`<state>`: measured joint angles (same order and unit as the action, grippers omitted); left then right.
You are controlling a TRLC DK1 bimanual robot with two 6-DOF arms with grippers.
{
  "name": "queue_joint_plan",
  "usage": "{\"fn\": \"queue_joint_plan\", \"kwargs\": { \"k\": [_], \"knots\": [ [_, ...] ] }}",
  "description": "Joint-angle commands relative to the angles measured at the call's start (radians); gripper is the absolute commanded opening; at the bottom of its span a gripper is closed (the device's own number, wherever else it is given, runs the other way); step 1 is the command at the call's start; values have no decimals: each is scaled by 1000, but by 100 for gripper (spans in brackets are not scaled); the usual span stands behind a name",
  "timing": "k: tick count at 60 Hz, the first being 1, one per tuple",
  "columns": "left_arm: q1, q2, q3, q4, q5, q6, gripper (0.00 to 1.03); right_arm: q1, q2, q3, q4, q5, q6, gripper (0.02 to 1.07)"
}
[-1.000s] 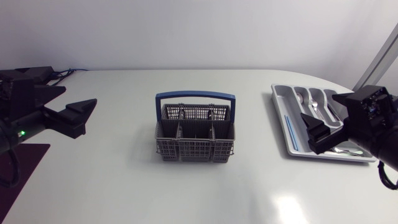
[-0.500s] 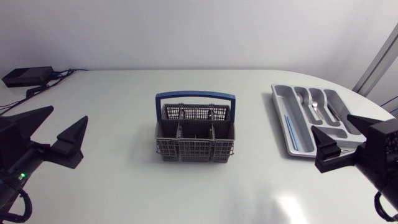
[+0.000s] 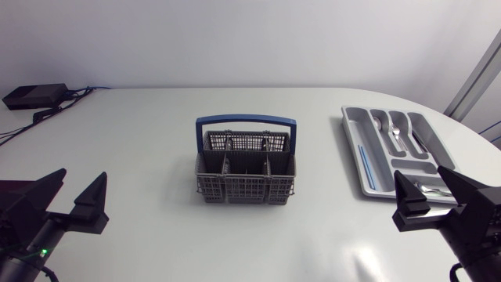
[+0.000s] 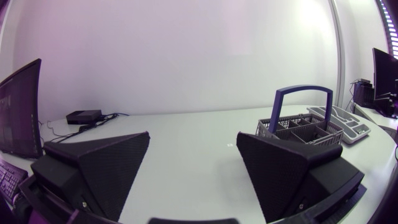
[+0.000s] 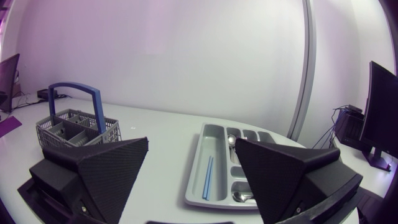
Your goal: Unload the cutlery basket into the drawer organizer.
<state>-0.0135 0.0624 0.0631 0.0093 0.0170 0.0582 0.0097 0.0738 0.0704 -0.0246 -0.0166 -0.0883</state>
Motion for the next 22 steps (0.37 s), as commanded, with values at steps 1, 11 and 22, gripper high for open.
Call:
{"fn": "queue_joint_plan", "kwargs": {
  "k": [1,11,22],
  "knots": [
    [12,-47,-51,-7,-13,-49,98,-9,-45,-50,21,14,67,103],
    [14,-62,-63,-9,-17,-58,98,-10,-74,-70,25,17,88,103],
    [14,-62,-63,-9,-17,-58,98,-10,-74,-70,25,17,88,103]
  ]
}}
